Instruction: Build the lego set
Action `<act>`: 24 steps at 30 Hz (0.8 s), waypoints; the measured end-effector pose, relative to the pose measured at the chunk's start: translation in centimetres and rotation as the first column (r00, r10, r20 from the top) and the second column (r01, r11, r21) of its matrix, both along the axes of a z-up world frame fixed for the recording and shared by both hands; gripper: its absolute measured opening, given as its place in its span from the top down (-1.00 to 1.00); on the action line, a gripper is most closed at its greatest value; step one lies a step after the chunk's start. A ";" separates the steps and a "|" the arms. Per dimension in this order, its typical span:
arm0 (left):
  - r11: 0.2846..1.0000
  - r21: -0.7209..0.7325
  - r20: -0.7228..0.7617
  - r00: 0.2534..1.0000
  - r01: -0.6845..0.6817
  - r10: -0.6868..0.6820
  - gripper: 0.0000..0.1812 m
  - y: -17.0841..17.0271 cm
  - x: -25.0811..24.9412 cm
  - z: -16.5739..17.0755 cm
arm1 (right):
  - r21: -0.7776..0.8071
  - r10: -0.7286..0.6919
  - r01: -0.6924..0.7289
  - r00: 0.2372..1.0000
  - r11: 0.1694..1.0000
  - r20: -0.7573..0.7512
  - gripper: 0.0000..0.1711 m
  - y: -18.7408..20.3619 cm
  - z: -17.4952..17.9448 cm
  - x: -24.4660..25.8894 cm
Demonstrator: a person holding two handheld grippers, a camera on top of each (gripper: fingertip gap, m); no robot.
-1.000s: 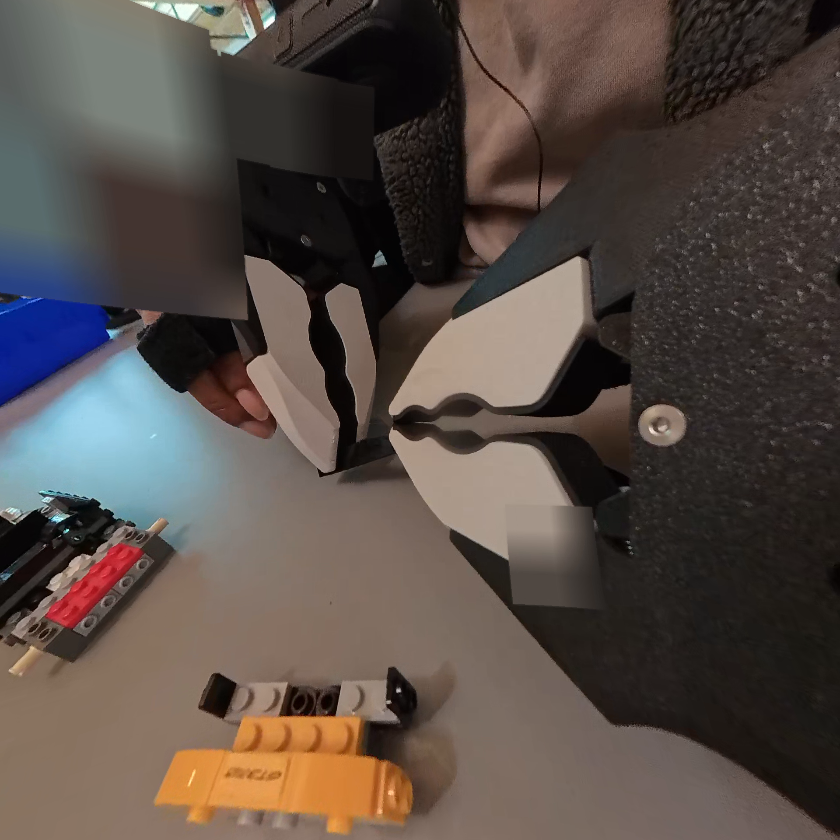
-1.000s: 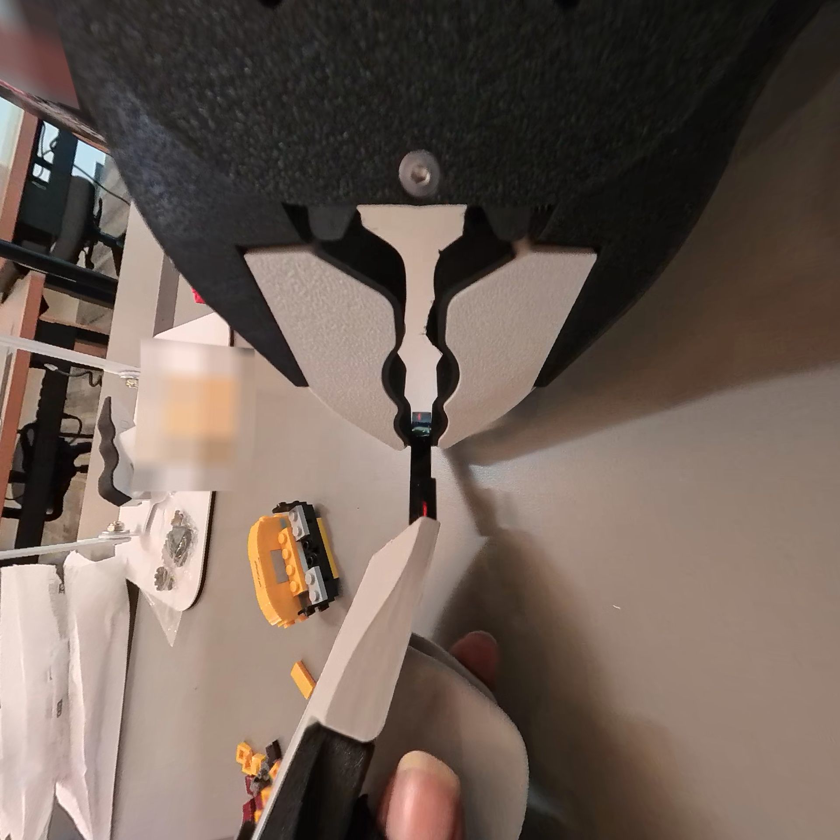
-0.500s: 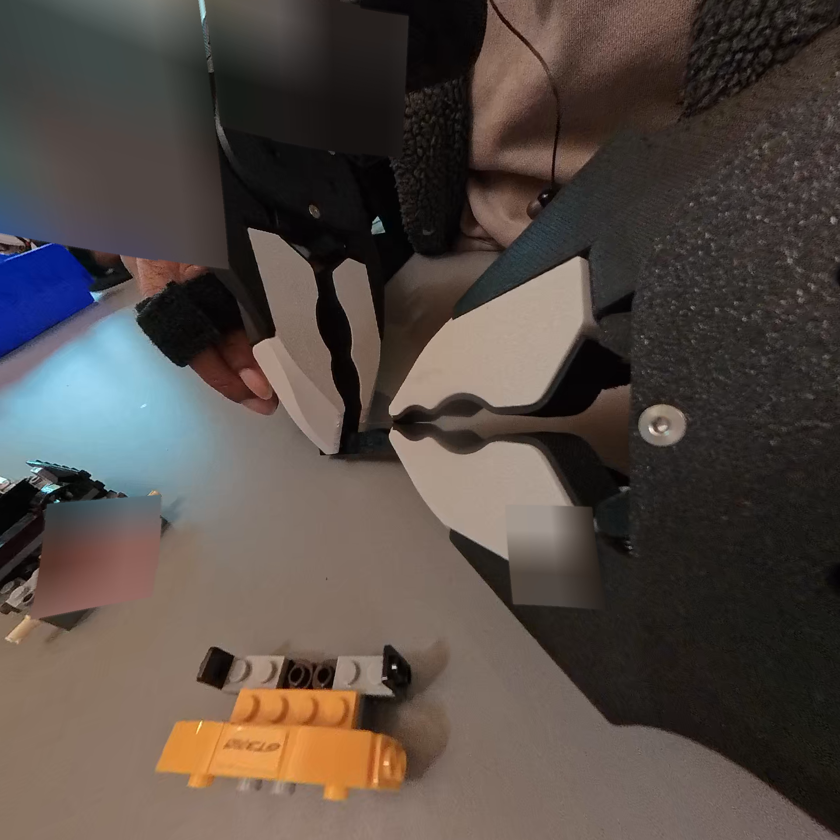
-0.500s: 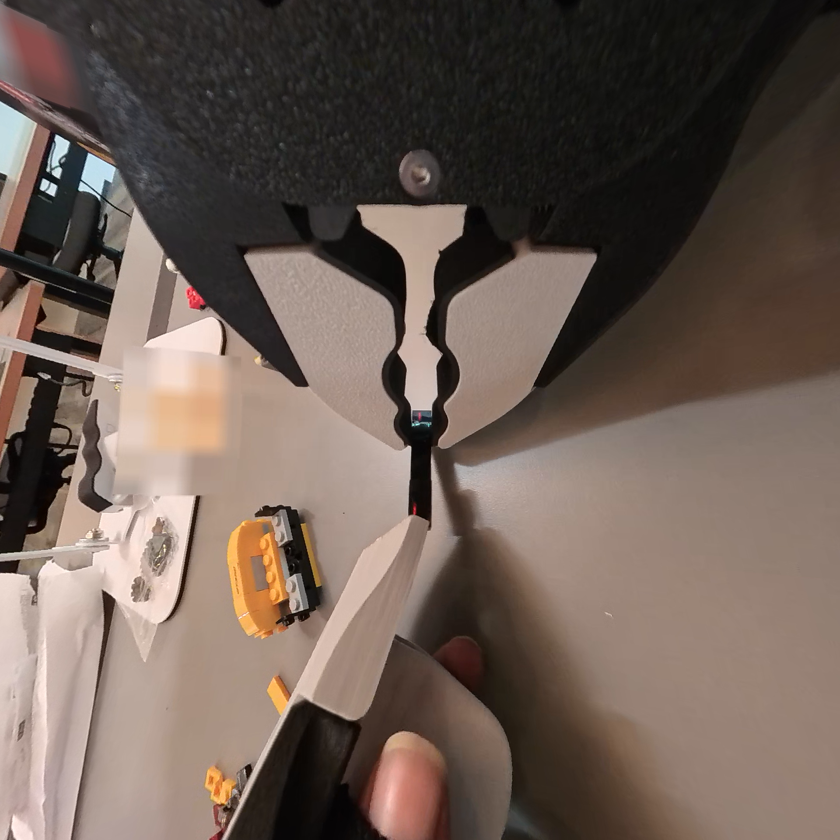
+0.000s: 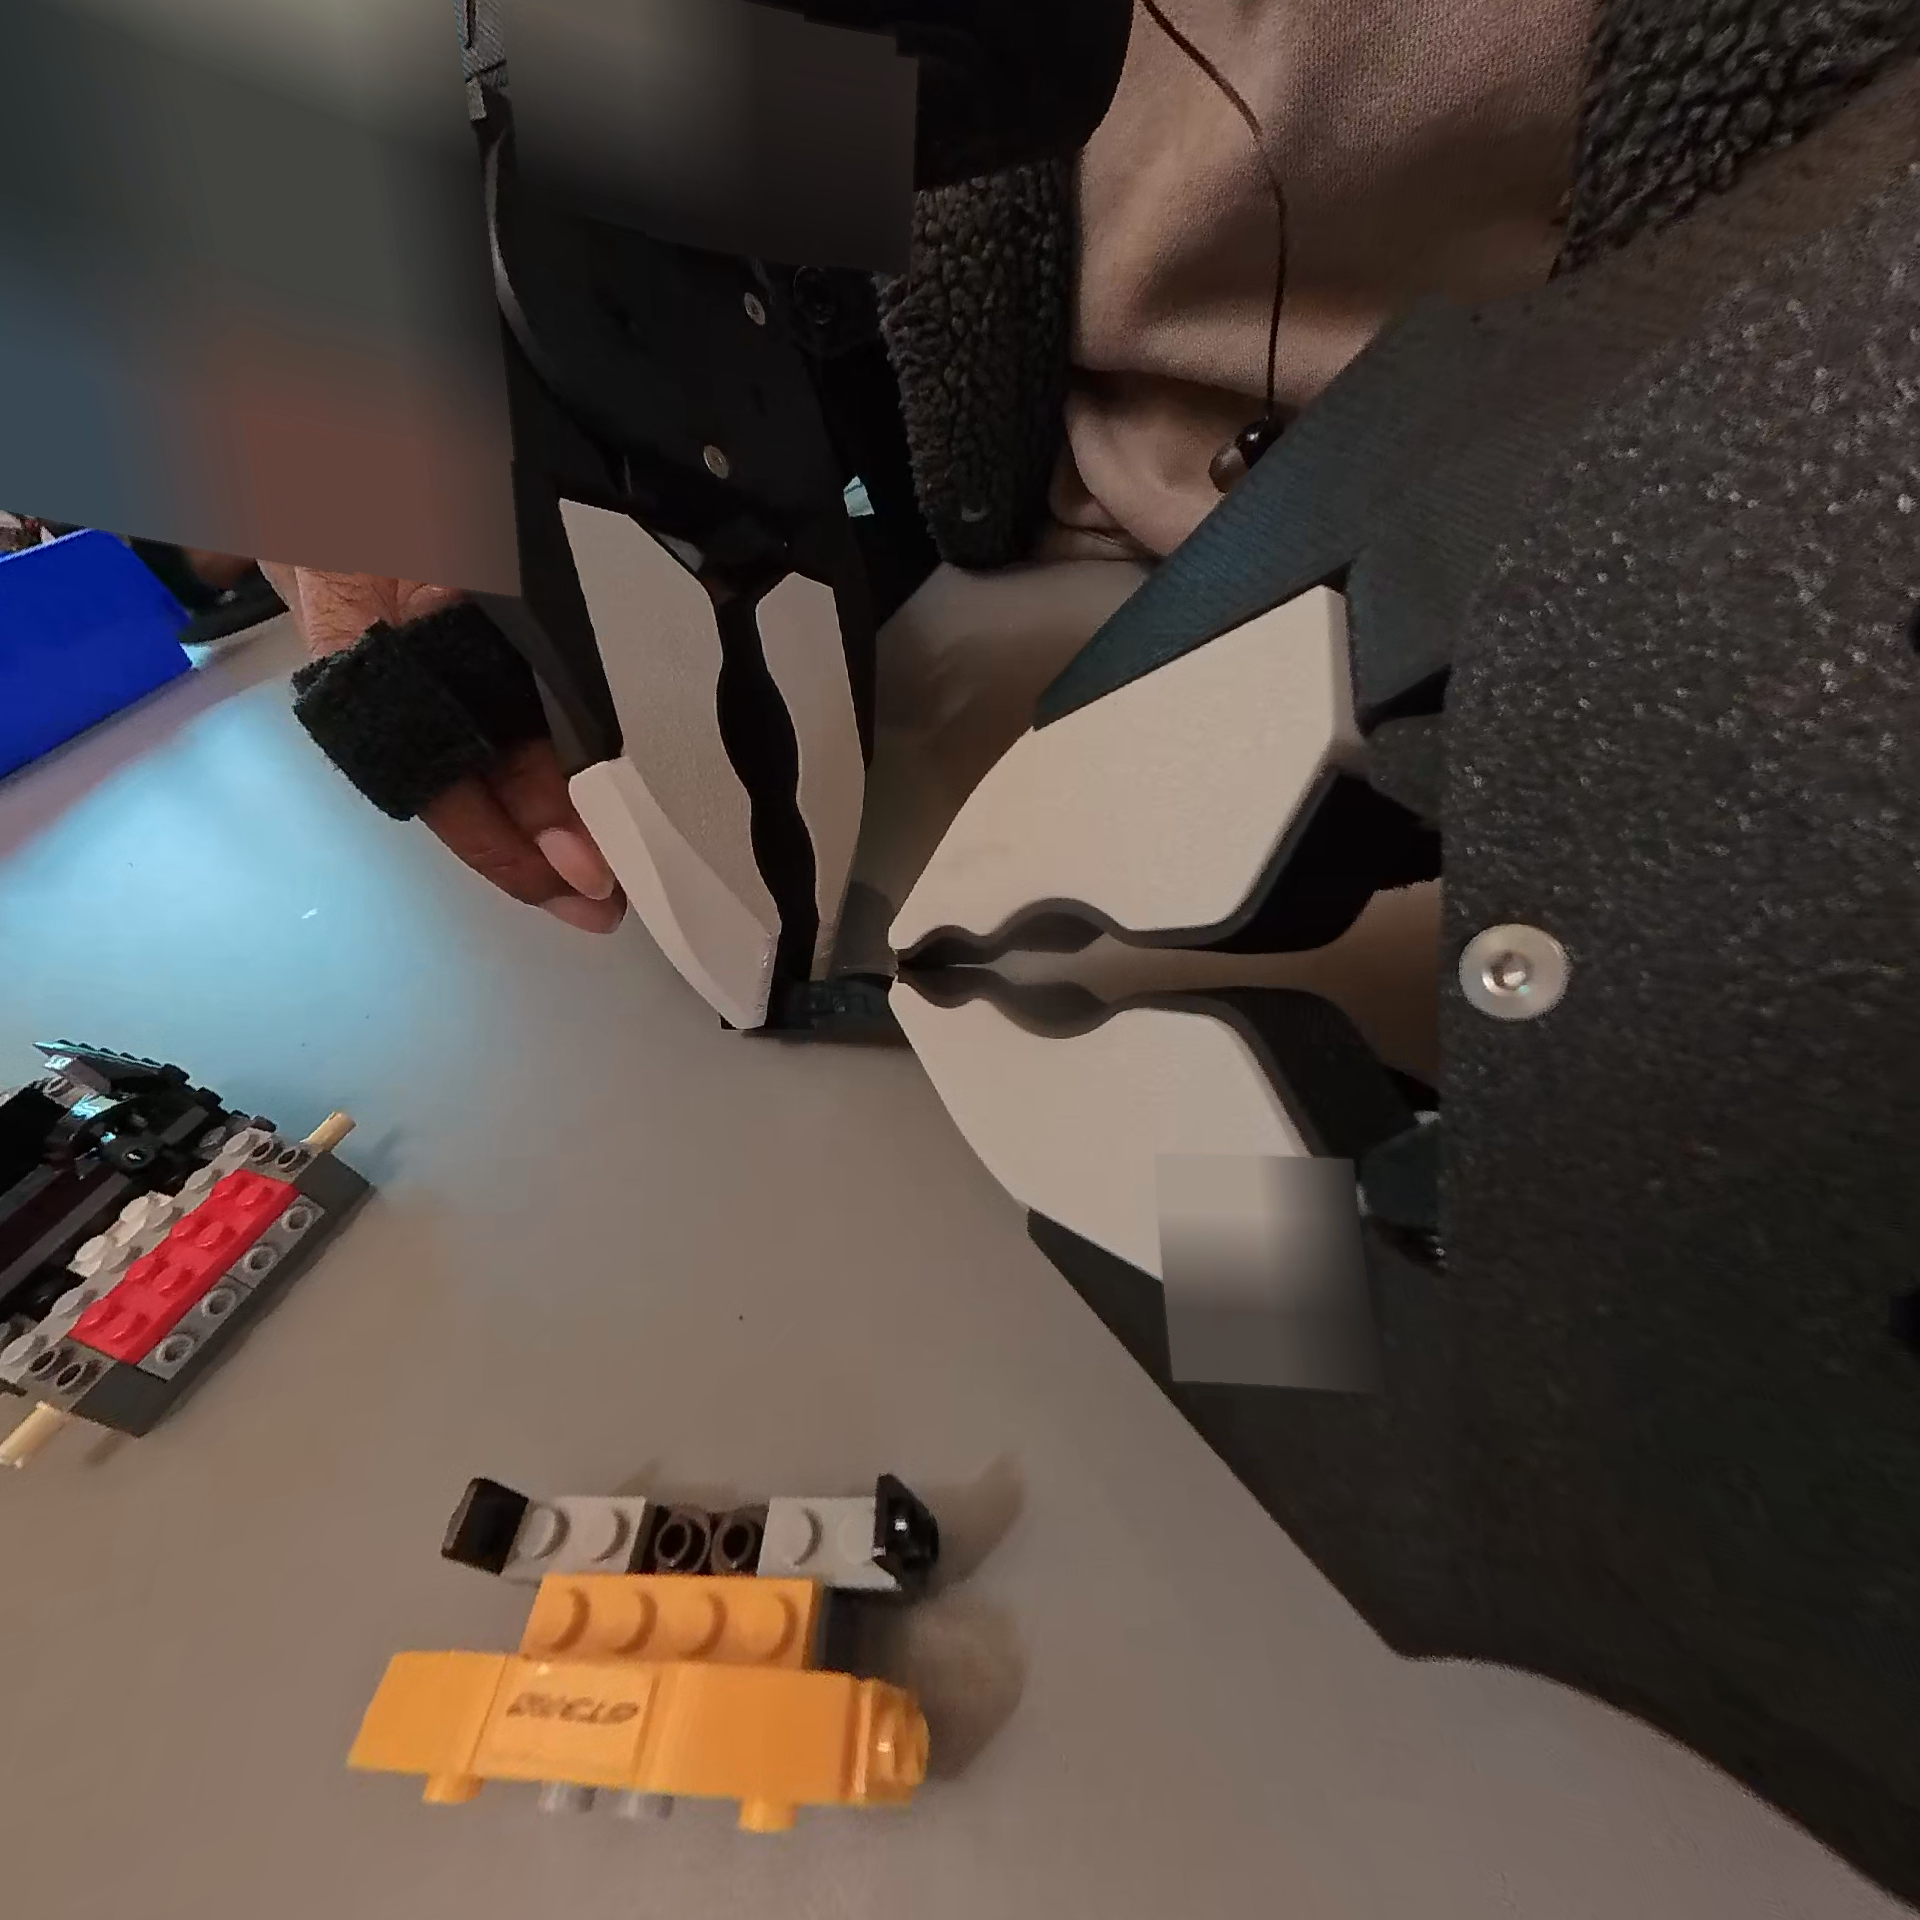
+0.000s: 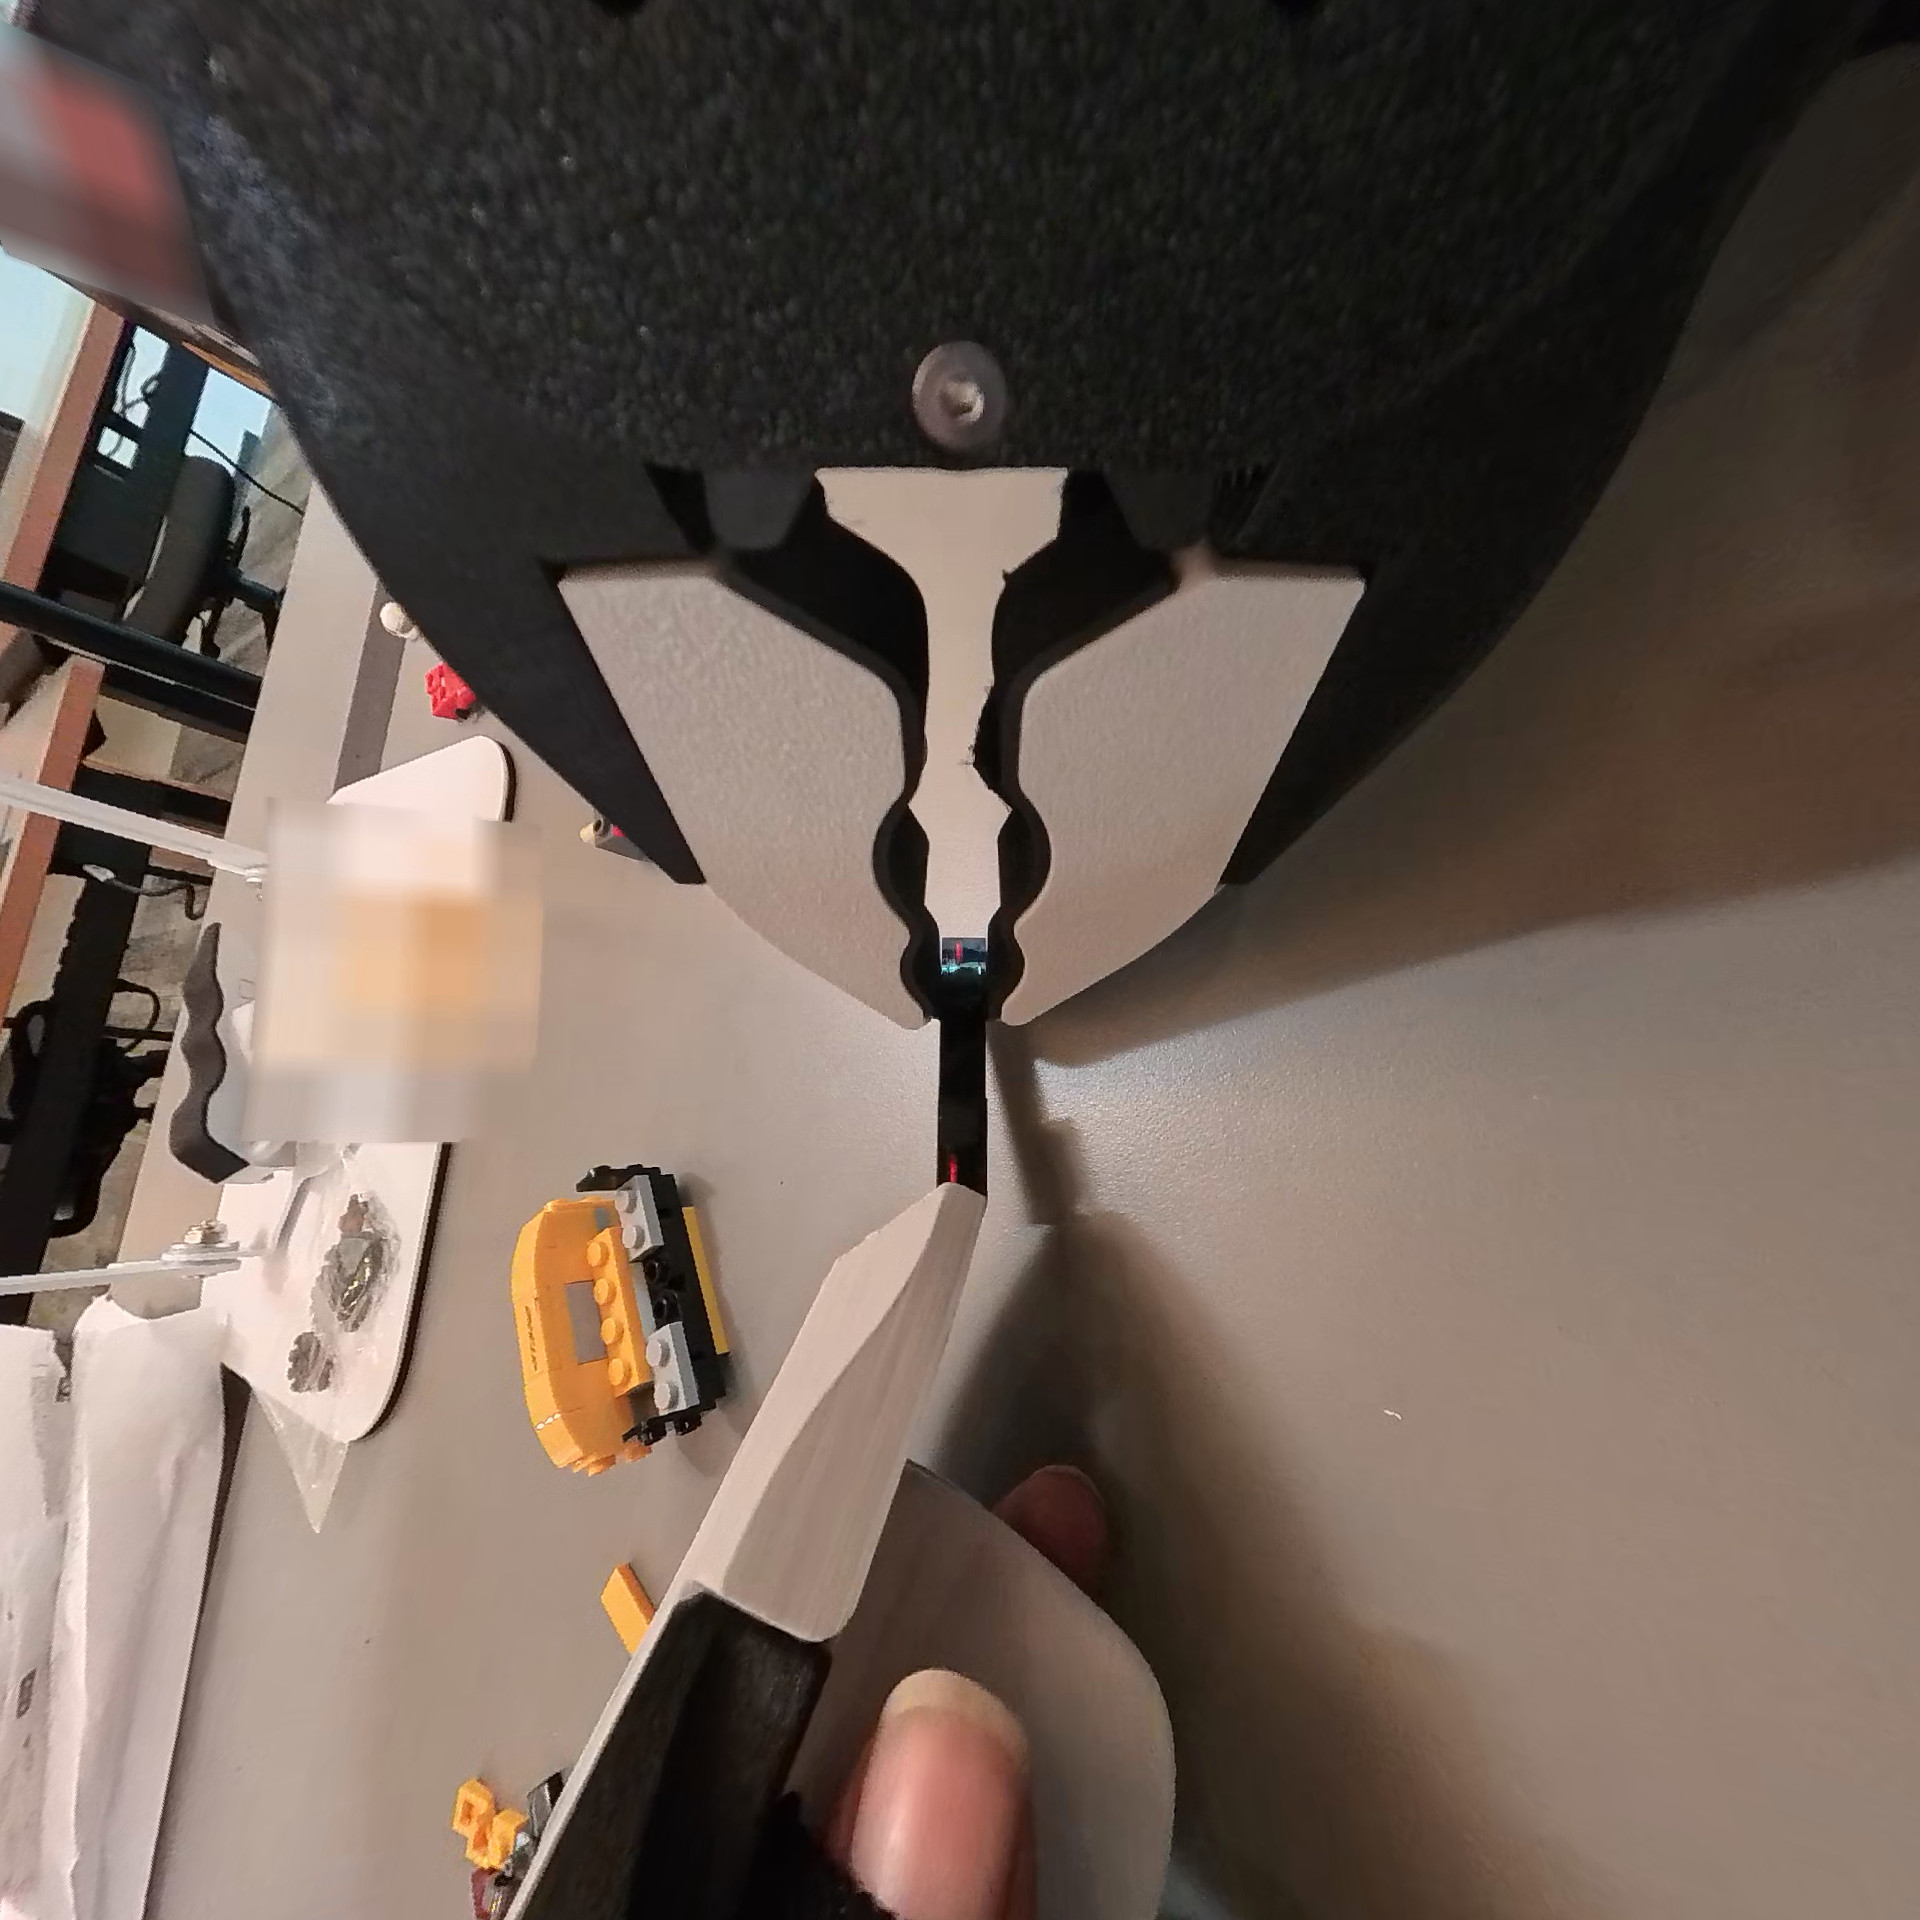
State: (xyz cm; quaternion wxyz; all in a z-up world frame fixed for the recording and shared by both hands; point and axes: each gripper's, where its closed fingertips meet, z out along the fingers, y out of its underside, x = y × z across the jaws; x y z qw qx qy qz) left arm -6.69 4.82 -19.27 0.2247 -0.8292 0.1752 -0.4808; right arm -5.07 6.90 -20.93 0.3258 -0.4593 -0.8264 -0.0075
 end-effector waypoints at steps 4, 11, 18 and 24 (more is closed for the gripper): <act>1.000 0.006 -0.014 1.000 0.002 -0.002 1.00 0.0 0.0 -0.1 | 0.002 0.004 -0.004 1.000 1.000 0.002 0.90 -0.1 0.0 0.0; 1.000 0.017 -0.046 0.999 0.004 -0.003 1.00 0.0 0.0 -0.3 | 0.005 0.004 -0.004 1.000 1.000 0.003 0.91 -0.1 0.0 0.0; 1.000 0.017 -0.055 0.998 -0.003 0.004 1.00 0.0 0.0 -0.3 | 0.007 0.006 -0.006 1.000 1.000 0.003 0.90 0.0 0.0 0.0; 1.000 0.014 -0.052 0.999 -0.006 0.006 1.00 0.1 -0.1 -0.3 | 0.009 0.010 -0.010 1.000 1.000 0.002 0.90 0.0 0.0 0.0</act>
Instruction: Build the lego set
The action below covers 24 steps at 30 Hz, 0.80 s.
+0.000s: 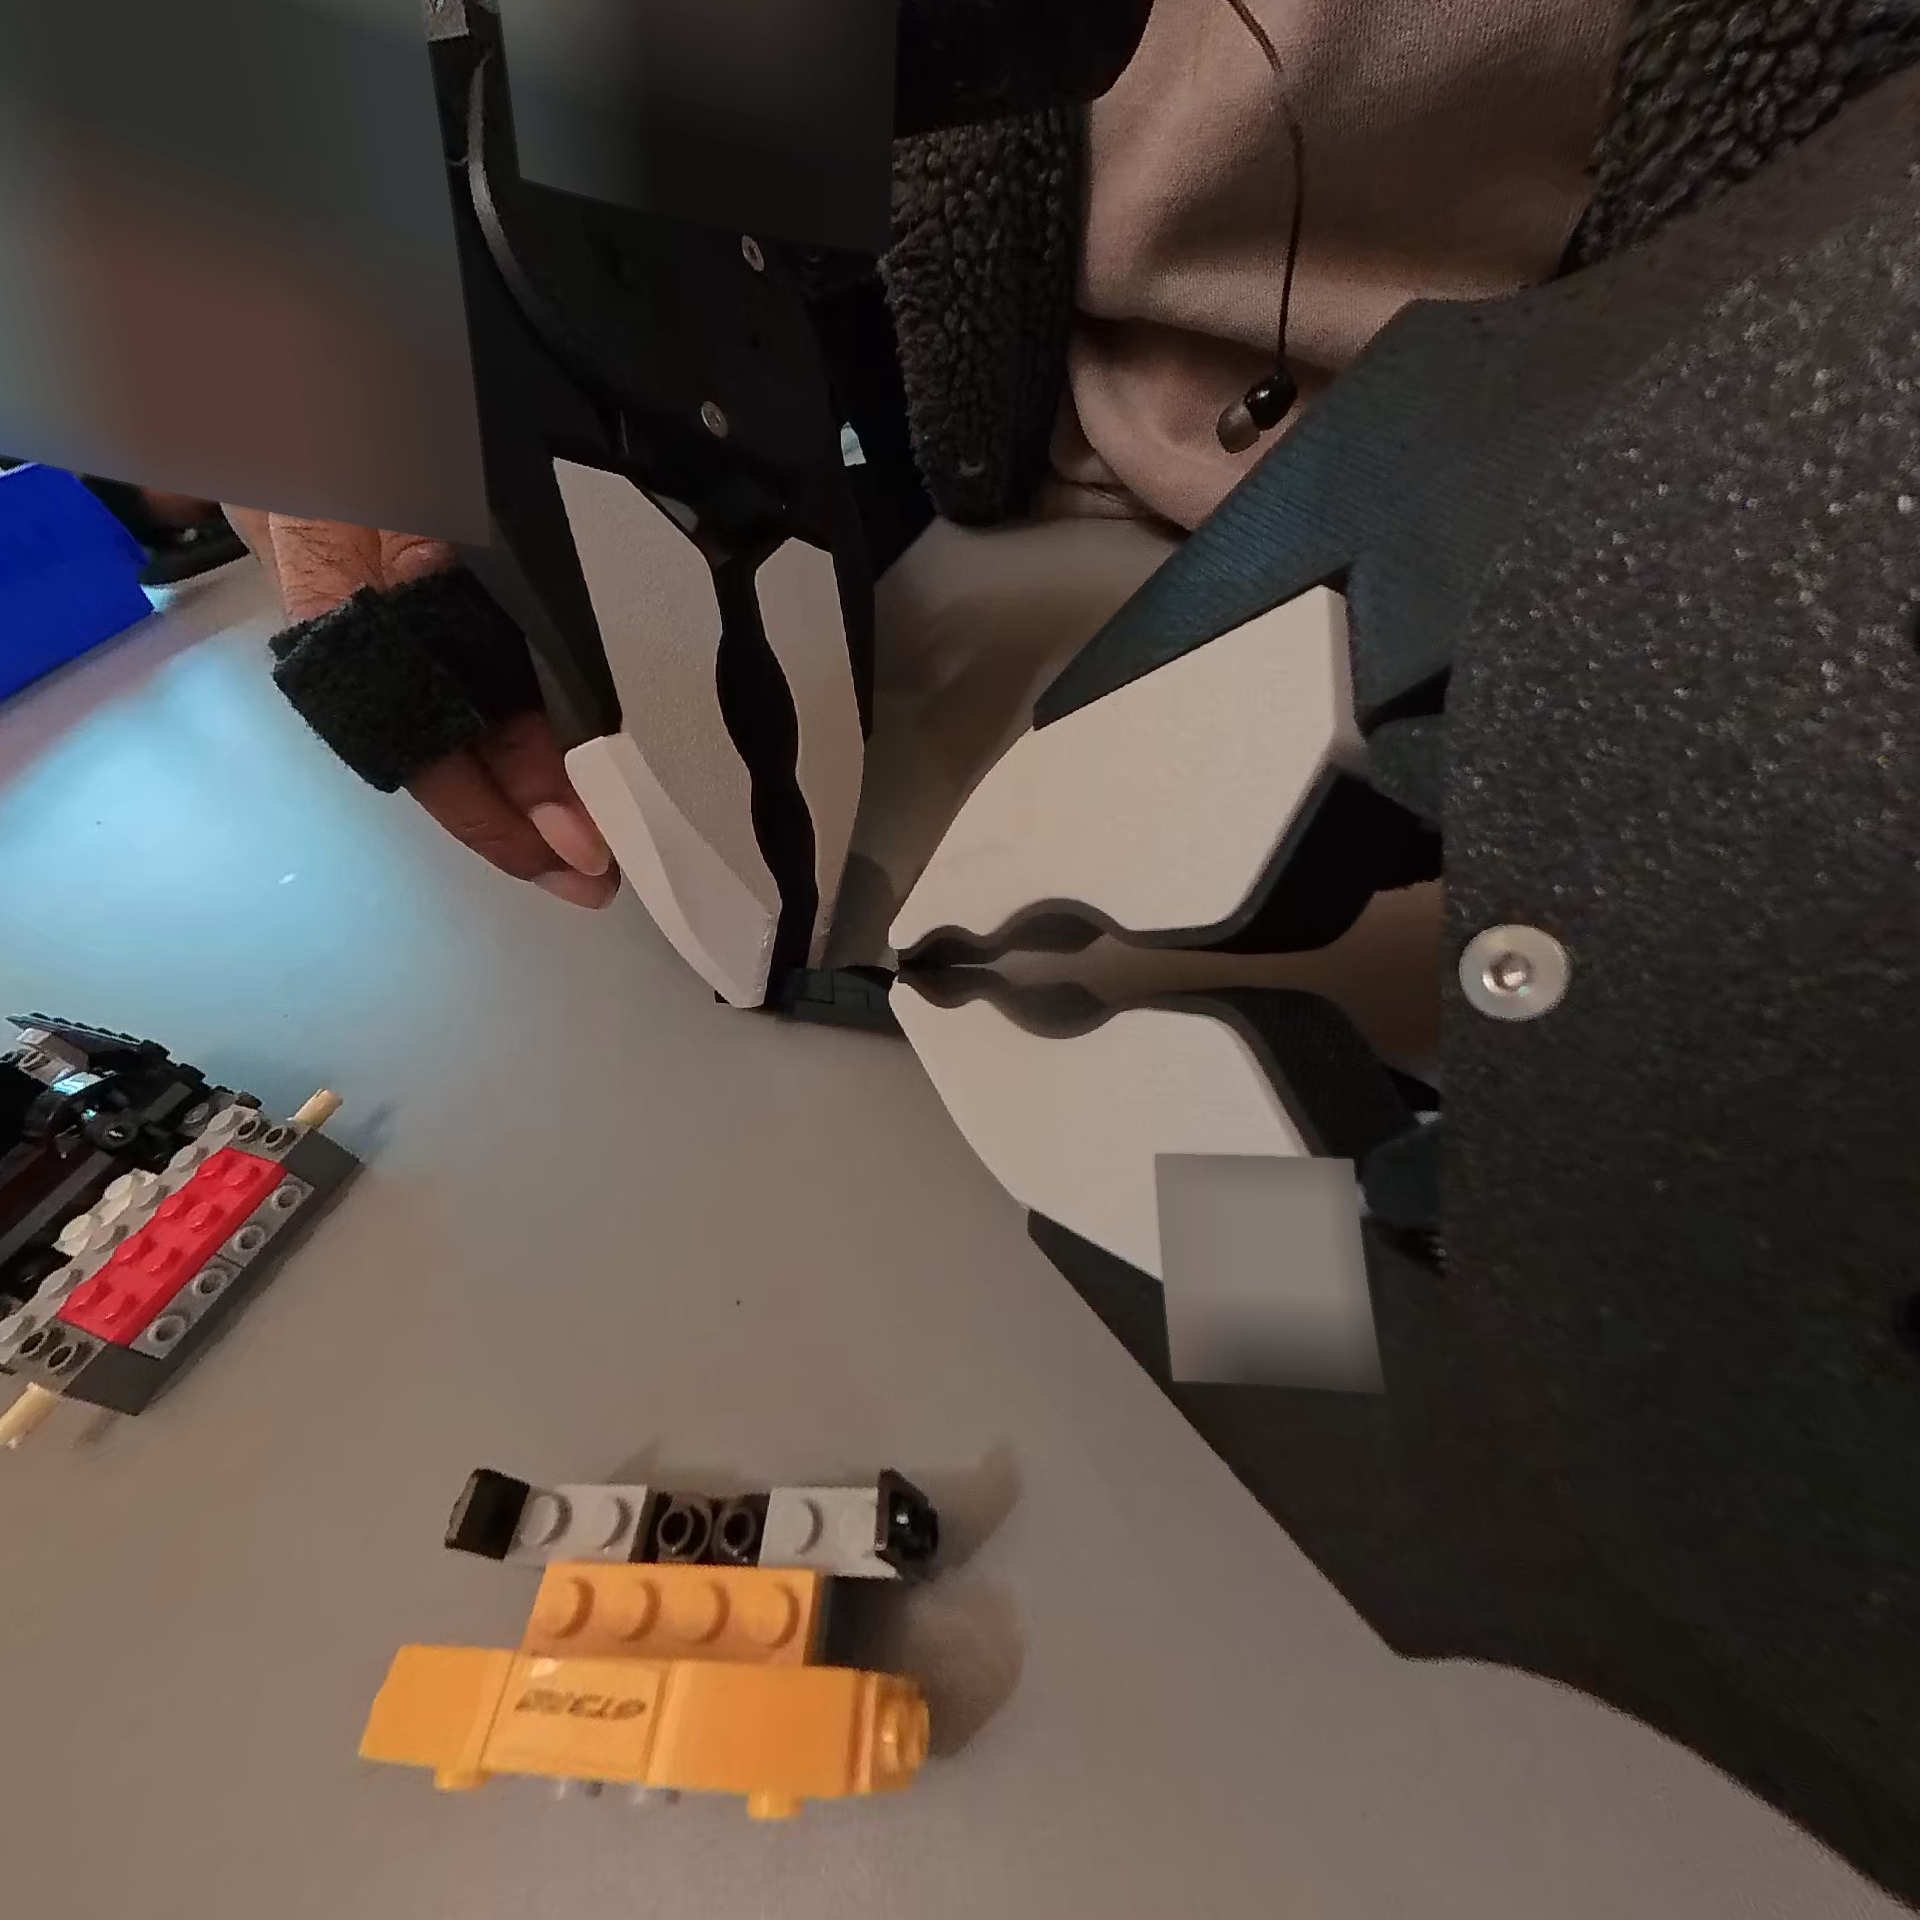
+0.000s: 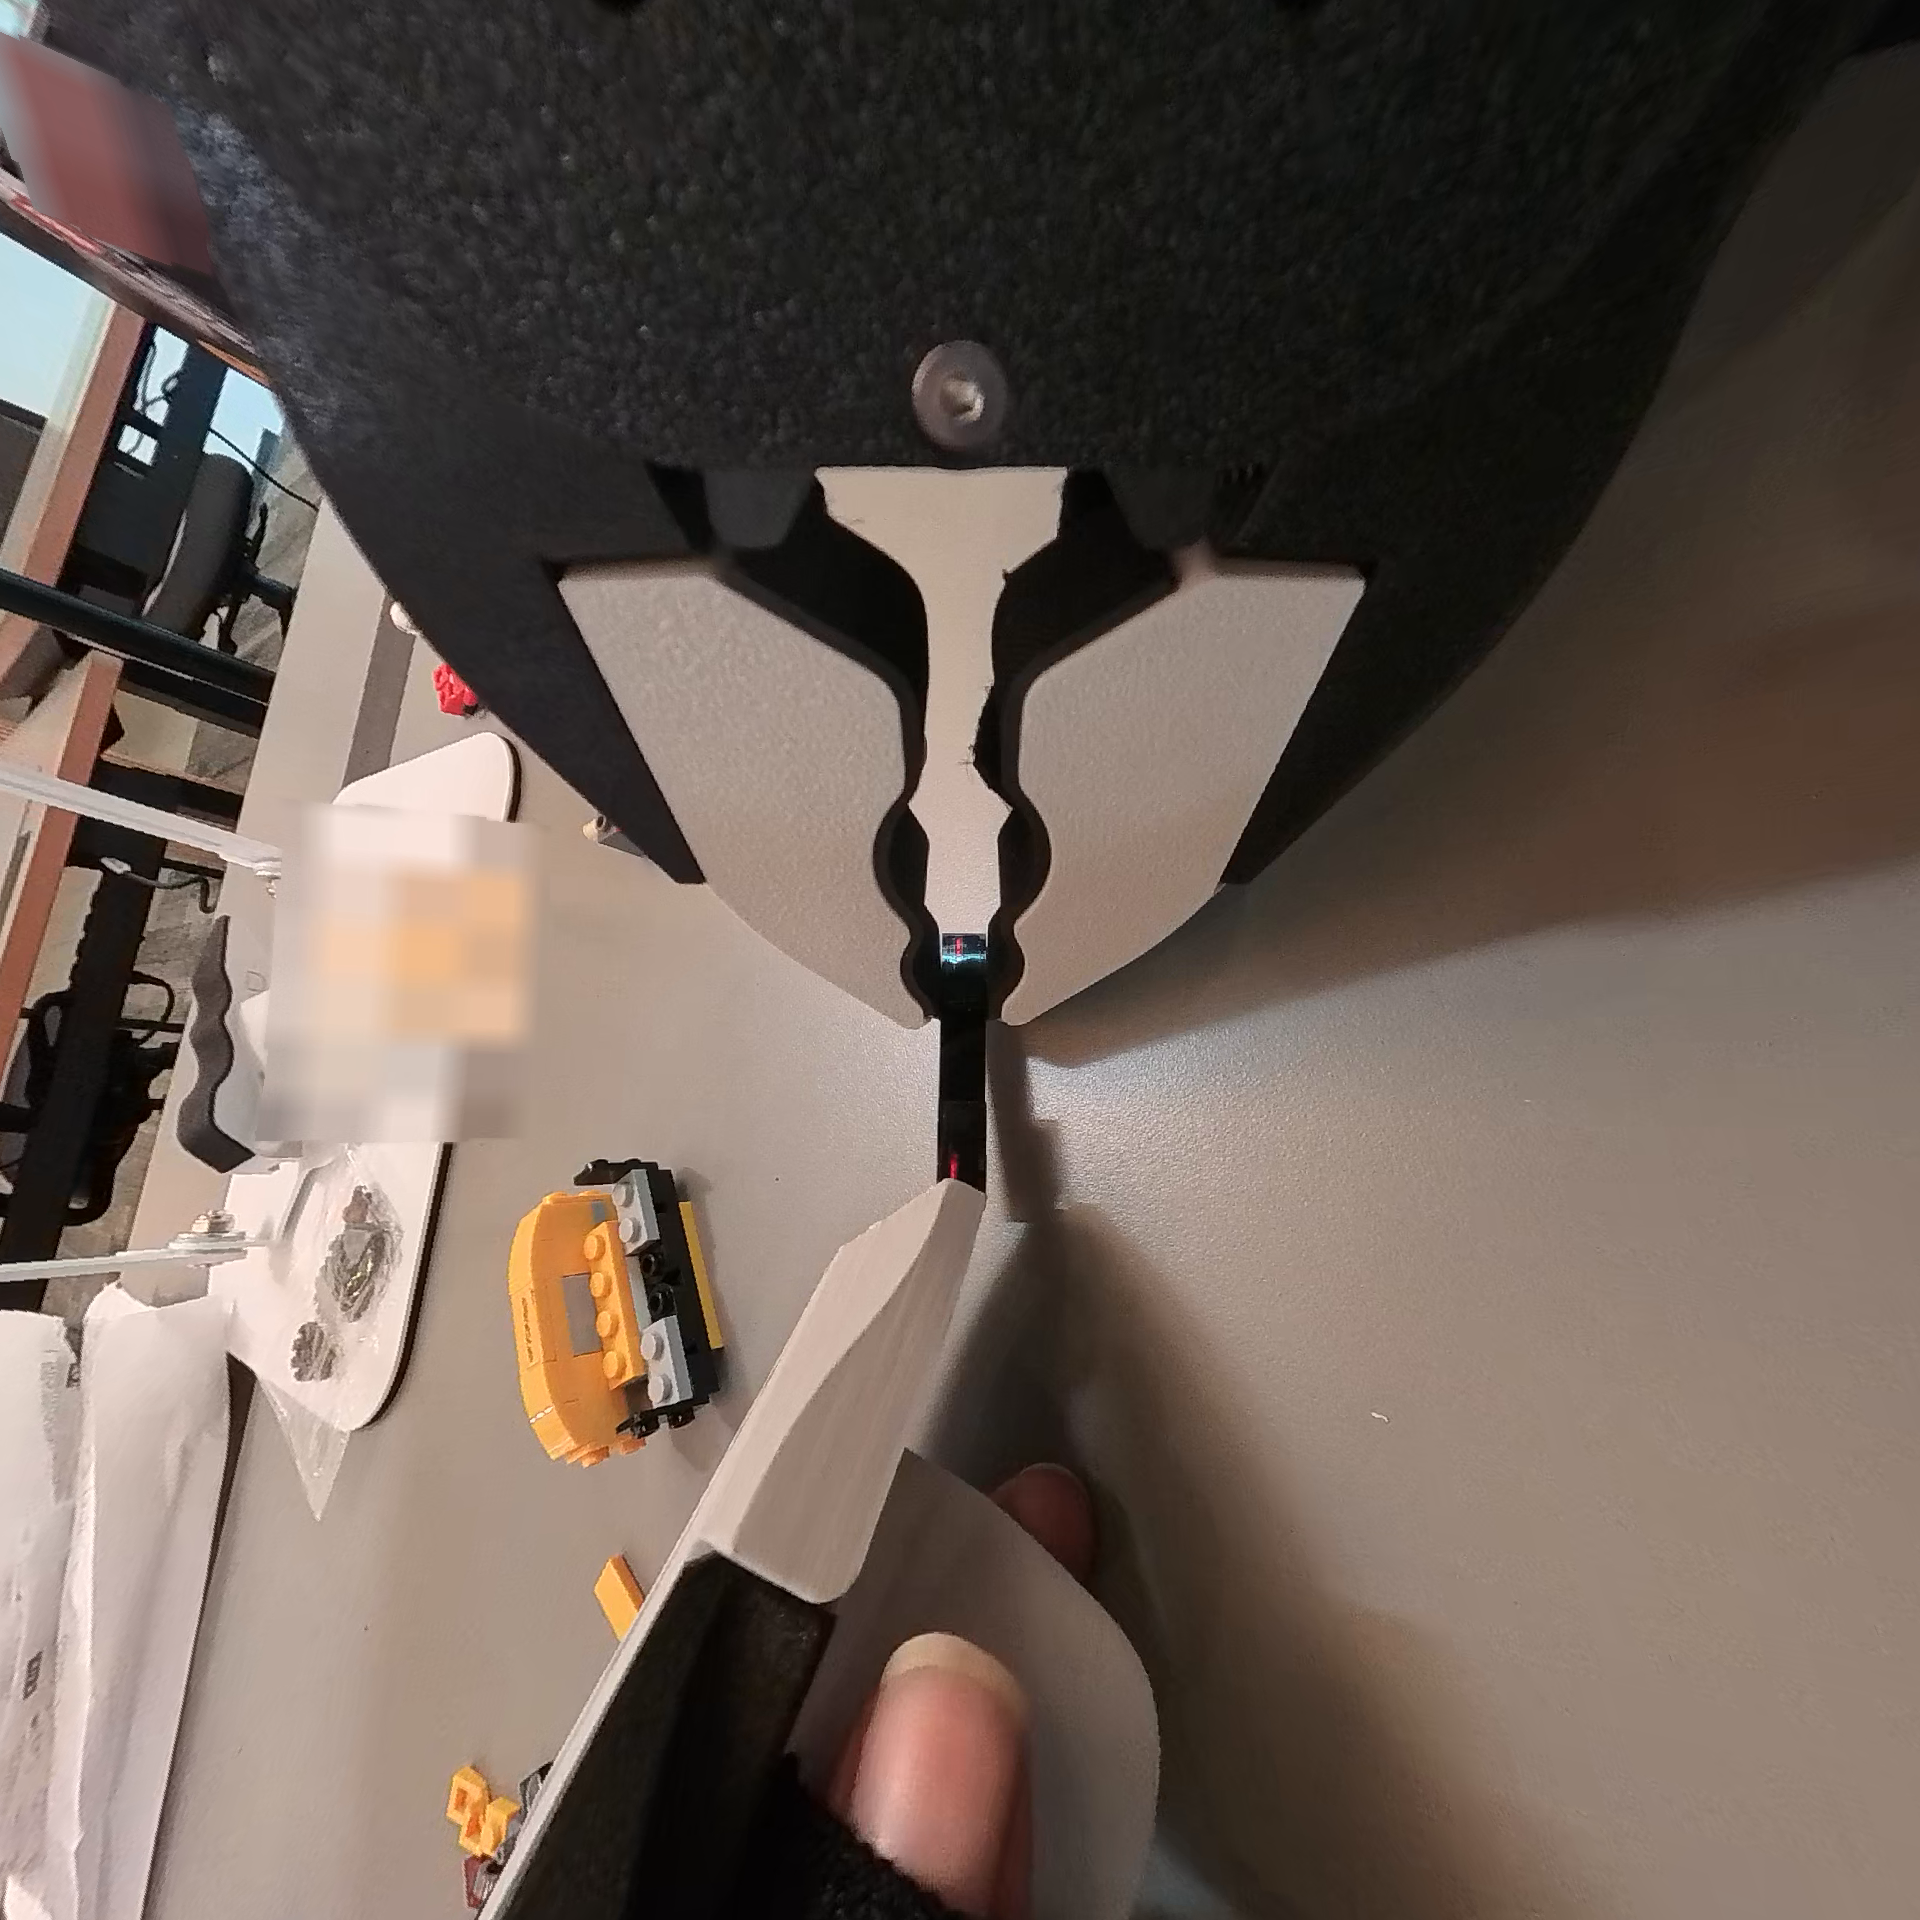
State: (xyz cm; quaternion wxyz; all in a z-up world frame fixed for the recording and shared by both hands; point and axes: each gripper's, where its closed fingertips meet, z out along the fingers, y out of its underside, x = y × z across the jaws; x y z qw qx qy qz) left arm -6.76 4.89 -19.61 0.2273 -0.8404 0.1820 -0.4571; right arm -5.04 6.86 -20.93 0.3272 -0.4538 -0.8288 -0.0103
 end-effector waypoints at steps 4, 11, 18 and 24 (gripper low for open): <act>1.000 0.001 -0.002 1.000 0.001 -0.001 1.00 0.0 0.0 0.0 | 0.000 -0.001 0.001 1.000 1.000 0.000 0.90 0.0 0.0 0.0; 1.000 0.001 -0.005 1.000 0.000 0.000 1.00 0.0 0.0 -0.1 | 0.000 -0.002 0.002 1.000 1.000 0.000 0.90 0.0 0.0 0.1; 1.000 0.003 -0.012 1.000 -0.001 0.001 1.00 0.0 0.0 -0.1 | 0.004 -0.001 0.001 1.000 1.000 0.001 0.90 0.0 0.0 0.1; 1.000 0.003 -0.020 1.000 -0.006 0.006 1.00 0.1 0.0 -0.1 | 0.007 -0.004 0.004 1.000 1.000 0.003 0.90 0.0 0.1 0.1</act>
